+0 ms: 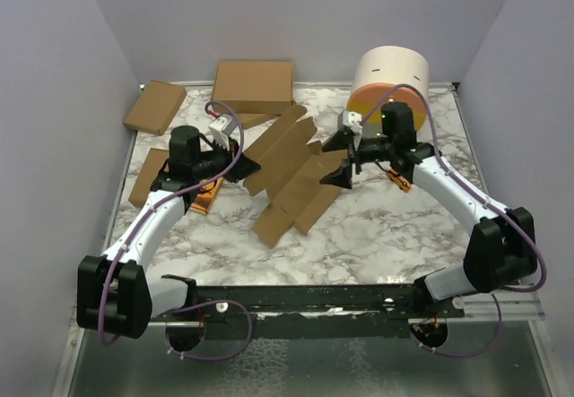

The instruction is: Fold the paper box

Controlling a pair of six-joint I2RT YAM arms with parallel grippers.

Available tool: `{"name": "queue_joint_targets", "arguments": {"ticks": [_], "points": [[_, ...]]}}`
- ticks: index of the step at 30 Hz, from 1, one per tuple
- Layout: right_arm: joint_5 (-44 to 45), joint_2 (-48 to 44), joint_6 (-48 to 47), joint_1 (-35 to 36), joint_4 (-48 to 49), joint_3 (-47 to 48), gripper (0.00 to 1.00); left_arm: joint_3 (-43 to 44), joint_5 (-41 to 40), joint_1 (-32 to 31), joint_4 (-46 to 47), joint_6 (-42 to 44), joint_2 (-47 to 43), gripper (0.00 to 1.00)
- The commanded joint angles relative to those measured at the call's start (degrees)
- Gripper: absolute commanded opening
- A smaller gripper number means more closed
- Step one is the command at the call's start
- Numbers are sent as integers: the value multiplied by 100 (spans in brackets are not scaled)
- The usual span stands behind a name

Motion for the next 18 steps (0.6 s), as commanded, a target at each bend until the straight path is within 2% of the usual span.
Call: {"name": "queue_joint_targets", "arguments": {"ticks": [1,4,6,9,11,13,15,18], "points": [[-1748,141,357,-1133,114,-180,100,538,696,26,-351,1346,-300,0],[-2550,379,-66,-1811,-832,259,100,807,909,7,-760,2031,-393,0],[-2329,200,-416,-1959,-1112,258,100,852,1123,-10,-851,2375,-461,0],[-1457,-433,-569,-1979,-320,-394,100,817,1315,-16,-741,2681,-613,0],[-1212,-831,-599,-2055,228,-922,100,843,1431,-27,-697,2847,-679,0],[-1149,-1065,-250,-2183,808,-1325,100,966,1532,-39,-806,3023,-683,0],[-1206,-1057,-194,-2284,882,-1367,100,1110,1601,-69,-1011,3205,-622,0],[-1189,-744,-323,-2370,406,-989,100,1299,1555,-142,-1379,3484,-475,0]]}}
